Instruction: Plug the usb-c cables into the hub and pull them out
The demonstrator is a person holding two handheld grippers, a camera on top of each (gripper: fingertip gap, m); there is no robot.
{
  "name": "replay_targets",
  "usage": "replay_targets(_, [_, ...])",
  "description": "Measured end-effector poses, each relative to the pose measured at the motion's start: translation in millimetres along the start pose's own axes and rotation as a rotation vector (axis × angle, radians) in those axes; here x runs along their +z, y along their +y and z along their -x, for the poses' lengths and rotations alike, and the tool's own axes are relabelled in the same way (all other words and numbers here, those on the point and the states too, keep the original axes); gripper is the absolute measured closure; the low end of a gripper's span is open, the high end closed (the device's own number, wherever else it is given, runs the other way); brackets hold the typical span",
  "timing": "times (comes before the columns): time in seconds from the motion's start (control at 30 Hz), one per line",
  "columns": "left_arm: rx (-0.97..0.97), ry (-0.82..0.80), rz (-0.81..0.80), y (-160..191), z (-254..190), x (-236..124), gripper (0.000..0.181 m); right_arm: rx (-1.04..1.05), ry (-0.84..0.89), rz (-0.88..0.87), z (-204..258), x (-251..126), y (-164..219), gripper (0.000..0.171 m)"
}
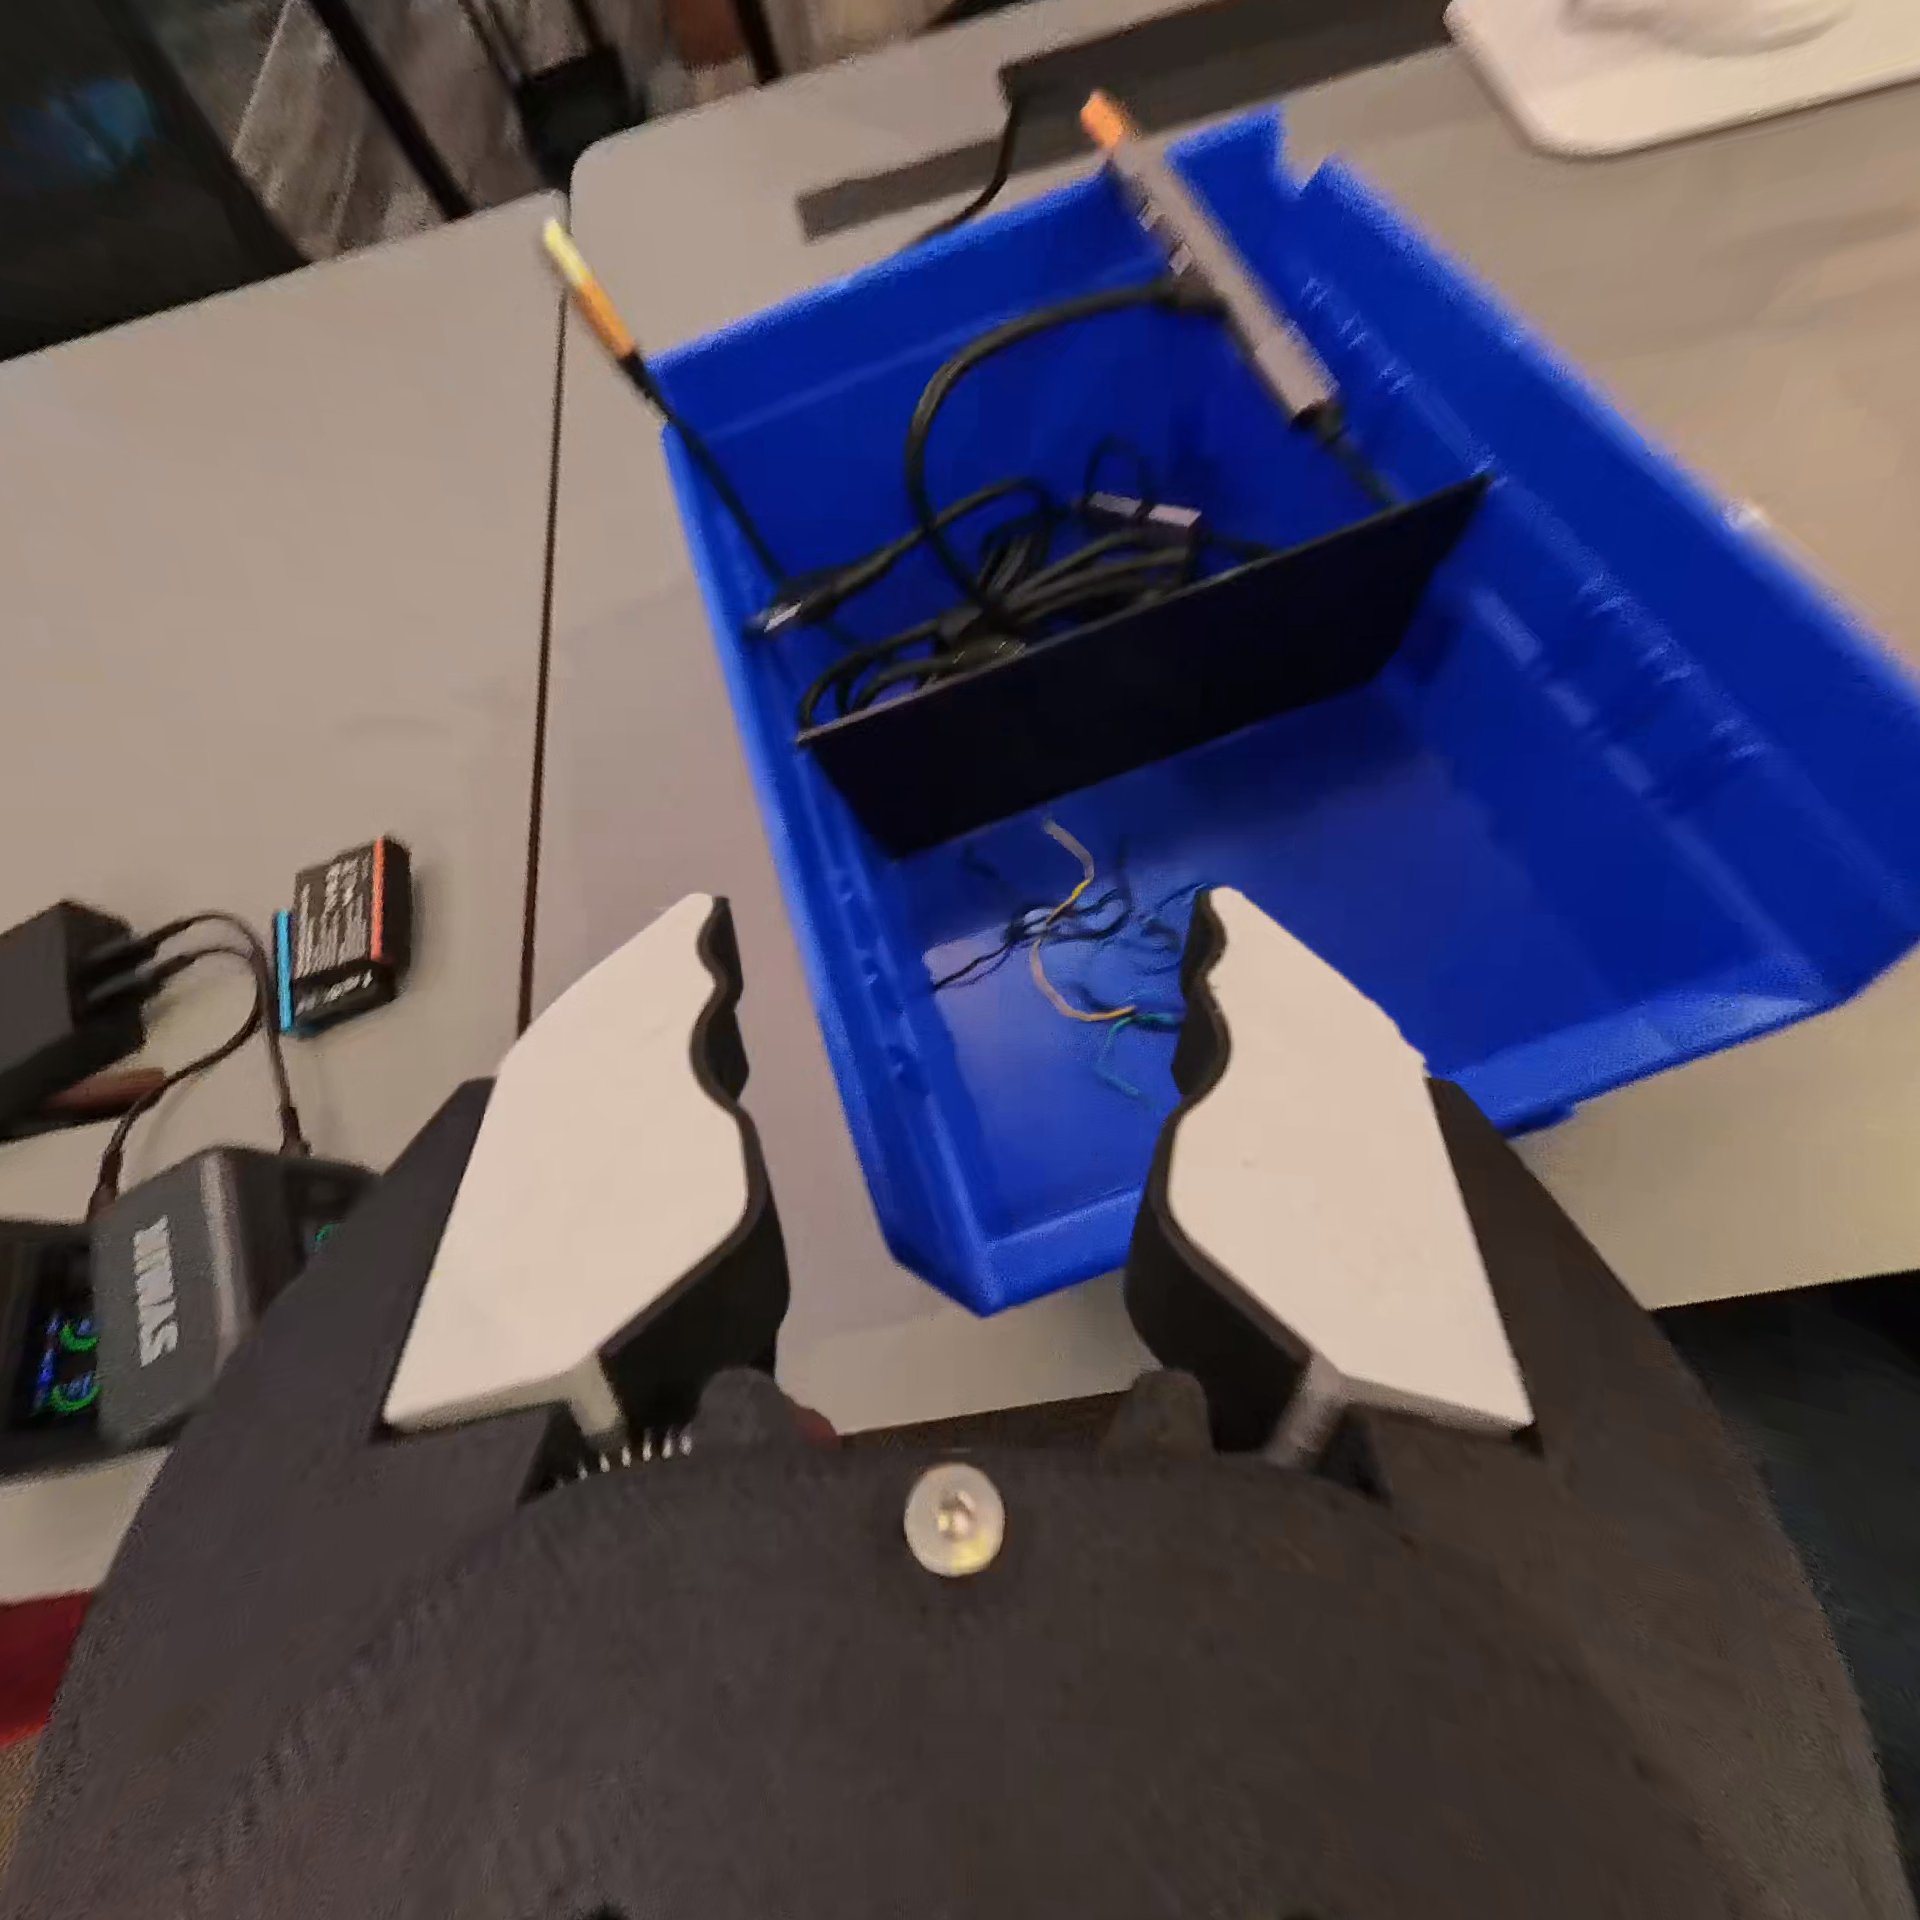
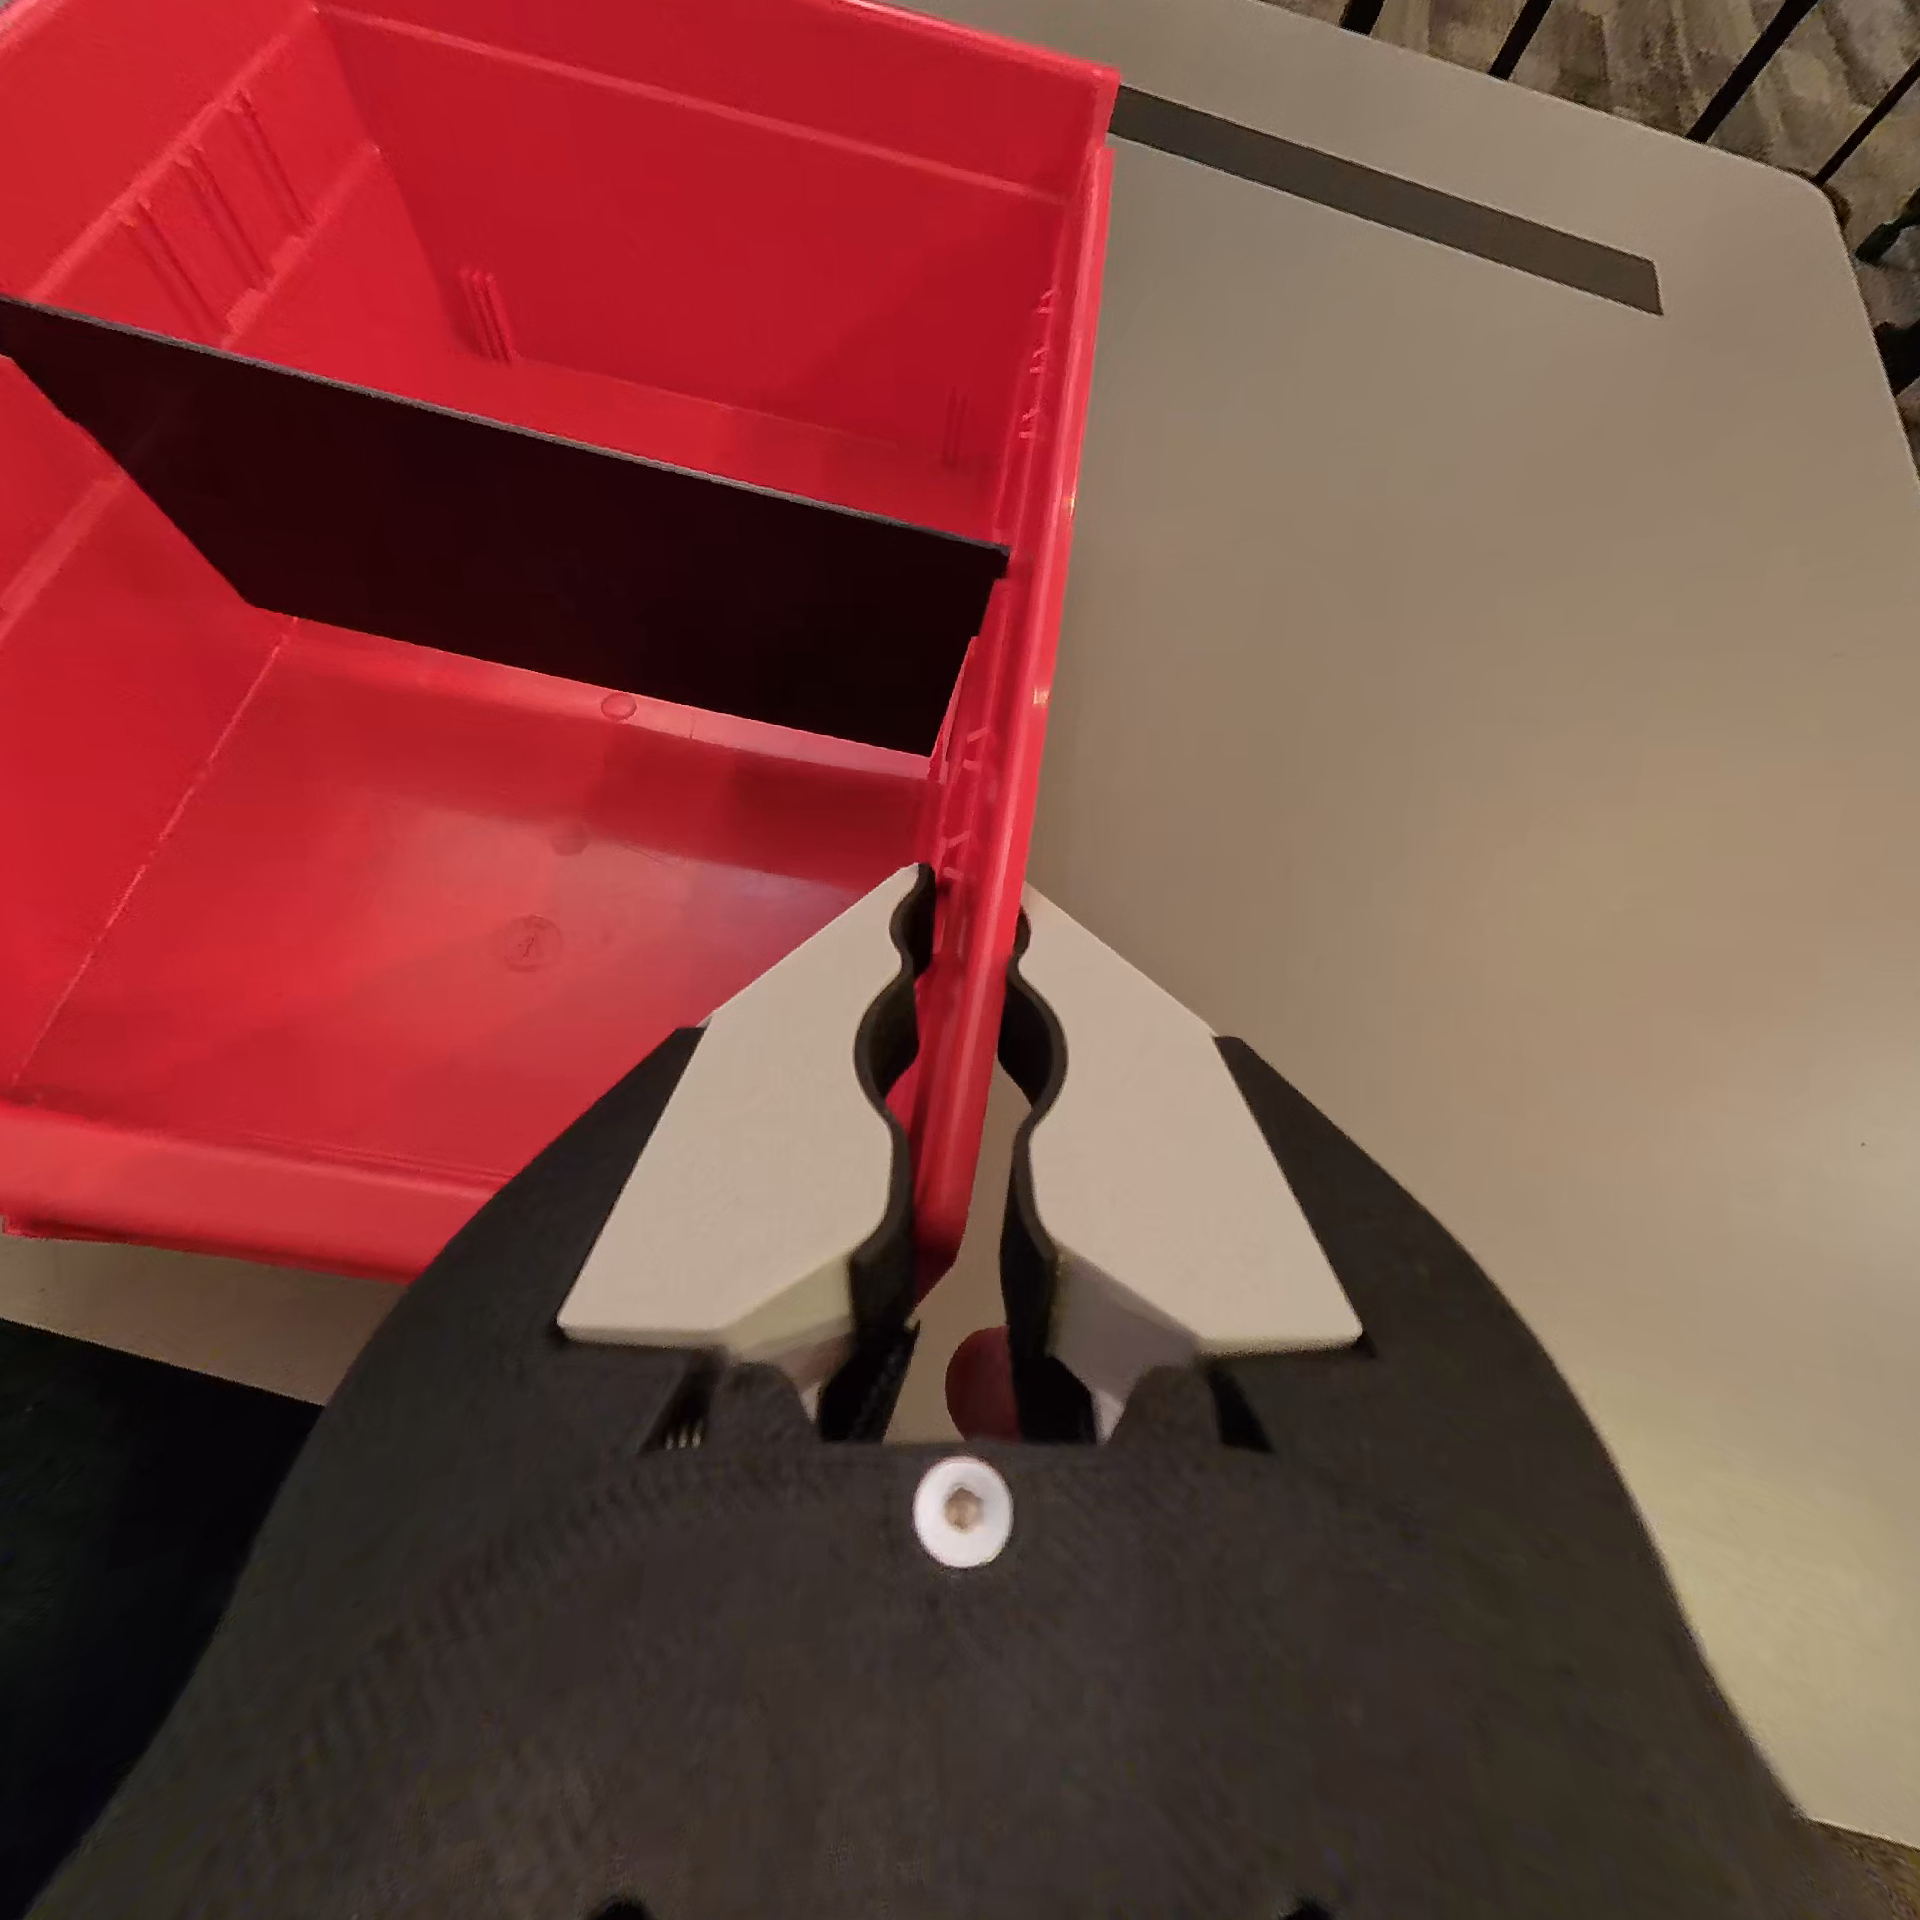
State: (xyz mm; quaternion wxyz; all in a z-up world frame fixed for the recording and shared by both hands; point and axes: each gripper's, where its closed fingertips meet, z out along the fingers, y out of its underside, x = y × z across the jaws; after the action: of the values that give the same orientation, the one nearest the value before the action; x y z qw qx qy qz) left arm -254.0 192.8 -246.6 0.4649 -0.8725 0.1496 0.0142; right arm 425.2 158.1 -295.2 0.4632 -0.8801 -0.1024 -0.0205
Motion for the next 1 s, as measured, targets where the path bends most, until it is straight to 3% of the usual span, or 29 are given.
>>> replay_targets(0.13, [-0.019, -0.016, 0.074, 25, 11, 16, 0.107, 0.013, -0.005, 0.002, -2, -1, 1, 0.165])
replay_targets(0.2, [-0.028, 0.039, 0.103, 32, 6, 25, 0.127, 0.019, -0.004, 0.001, -5, -1, 1, 0.165])
replay_targets(0.33, [-0.030, -0.017, 0.135, 42, 23, 36, 0.168, 0.034, -0.003, -0.001, -12, -2, 3, 0.165])
replay_targets(1.0, [-0.027, 0.123, 0.106, 40, 78, 55, 0.176, 0.118, -0.013, -0.001, -109, -20, 31, 0.168])
